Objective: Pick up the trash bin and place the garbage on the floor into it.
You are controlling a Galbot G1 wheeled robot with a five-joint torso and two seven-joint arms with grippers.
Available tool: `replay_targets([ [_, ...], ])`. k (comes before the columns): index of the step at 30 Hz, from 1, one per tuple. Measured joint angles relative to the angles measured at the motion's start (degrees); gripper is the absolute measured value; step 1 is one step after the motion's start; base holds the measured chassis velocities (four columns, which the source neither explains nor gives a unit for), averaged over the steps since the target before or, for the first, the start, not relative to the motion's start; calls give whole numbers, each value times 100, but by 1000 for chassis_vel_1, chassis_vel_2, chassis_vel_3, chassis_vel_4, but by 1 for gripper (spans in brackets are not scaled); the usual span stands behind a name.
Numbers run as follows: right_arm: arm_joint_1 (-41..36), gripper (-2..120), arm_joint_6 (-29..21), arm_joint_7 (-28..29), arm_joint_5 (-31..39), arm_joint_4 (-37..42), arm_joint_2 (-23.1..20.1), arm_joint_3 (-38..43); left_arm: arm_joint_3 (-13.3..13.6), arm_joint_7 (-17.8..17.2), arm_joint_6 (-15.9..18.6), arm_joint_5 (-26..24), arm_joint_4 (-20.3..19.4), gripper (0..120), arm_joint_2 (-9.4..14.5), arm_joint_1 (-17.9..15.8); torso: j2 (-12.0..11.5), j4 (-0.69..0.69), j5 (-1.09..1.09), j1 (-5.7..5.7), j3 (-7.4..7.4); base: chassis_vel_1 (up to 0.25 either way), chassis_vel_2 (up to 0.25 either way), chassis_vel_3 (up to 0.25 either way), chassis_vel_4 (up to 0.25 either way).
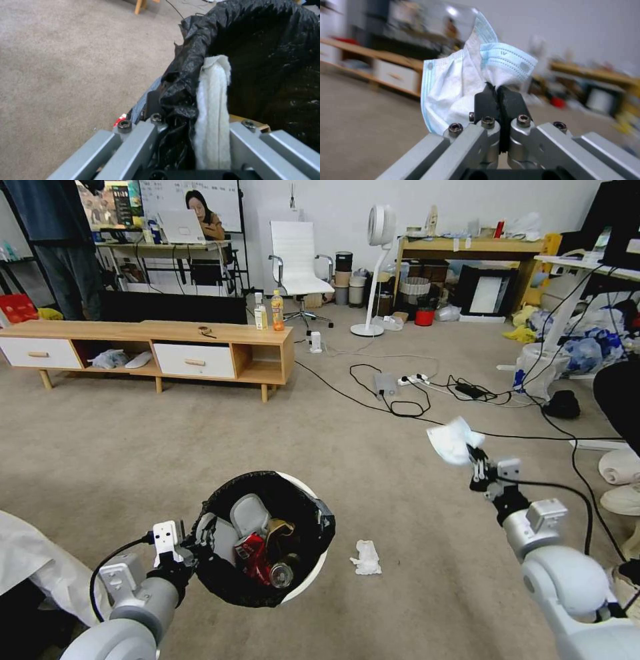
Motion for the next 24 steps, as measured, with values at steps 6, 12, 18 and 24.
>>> replay_targets([
  [6, 164, 0, 1084, -1075, 466, 98, -274, -433, -16, -8, 9, 0, -15, 6, -14, 19, 0, 0, 0, 0, 0, 0, 0, 0, 0],
  [12, 175, 0, 1305, -1426, 670, 294, -353, -856, -23, -20, 20, 5, -21, 6, -5, 16, 0, -2, -1, 0, 0, 0, 0, 0, 0],
  [18, 471, 0, 1349, -1709, 836, 459, -598, -1757, 14, -26, 38, 4, 14, 6, -14, -5, 0, 0, 0, 0, 0, 0, 0, 0, 0],
  [24, 660, 0, 1339, -1853, 967, 482, -744, -2312, 19, -27, 38, -9, 53, 6, -33, -10, 0, -1, -1, 0, 0, 0, 0, 0, 0],
])
